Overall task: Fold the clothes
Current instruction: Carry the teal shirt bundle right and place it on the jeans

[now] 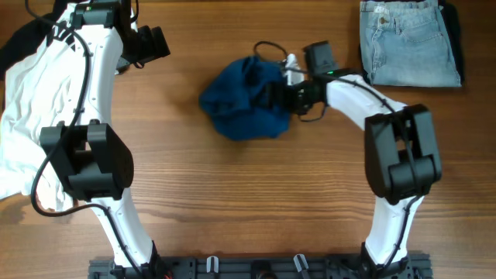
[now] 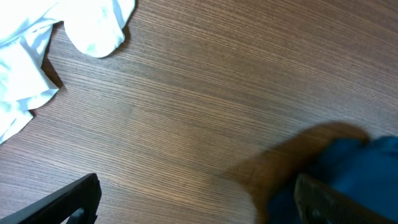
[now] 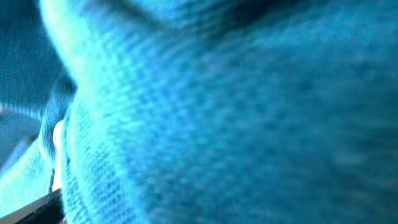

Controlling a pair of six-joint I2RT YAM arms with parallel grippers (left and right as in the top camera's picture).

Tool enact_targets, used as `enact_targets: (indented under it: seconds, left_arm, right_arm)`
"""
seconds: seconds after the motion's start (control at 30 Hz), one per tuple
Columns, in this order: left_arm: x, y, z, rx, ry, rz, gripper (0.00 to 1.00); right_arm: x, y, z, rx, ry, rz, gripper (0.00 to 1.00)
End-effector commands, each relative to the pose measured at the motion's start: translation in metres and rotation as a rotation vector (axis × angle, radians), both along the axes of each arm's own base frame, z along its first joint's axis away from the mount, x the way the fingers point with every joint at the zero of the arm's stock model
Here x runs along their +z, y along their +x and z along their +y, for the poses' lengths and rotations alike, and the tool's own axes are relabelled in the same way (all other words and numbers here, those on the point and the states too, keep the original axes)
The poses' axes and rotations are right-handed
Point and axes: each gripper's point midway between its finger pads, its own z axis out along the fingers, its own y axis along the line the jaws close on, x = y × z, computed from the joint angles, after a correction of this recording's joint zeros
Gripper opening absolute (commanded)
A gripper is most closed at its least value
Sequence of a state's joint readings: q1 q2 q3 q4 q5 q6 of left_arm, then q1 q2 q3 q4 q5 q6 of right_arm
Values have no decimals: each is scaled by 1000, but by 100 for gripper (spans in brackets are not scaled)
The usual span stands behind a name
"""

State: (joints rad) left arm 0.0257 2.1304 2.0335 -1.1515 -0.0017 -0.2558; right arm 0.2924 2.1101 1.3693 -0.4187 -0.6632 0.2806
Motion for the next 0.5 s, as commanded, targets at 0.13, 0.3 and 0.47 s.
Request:
enact_targets:
  seconds: [0.13, 0.3, 0.47]
  left_arm:
    - [-8, -3, 1, -13, -4, 27, 100]
    - [-8, -3, 1, -13, -4, 28, 100]
    - [-8, -3, 1, -13, -4, 28, 100]
  right_arm:
    - [-31, -8, 14, 6, -73, 21, 4]
    - [69, 33, -19, -28, 257, -98, 4]
    - [212, 70, -99, -203, 398, -413, 4]
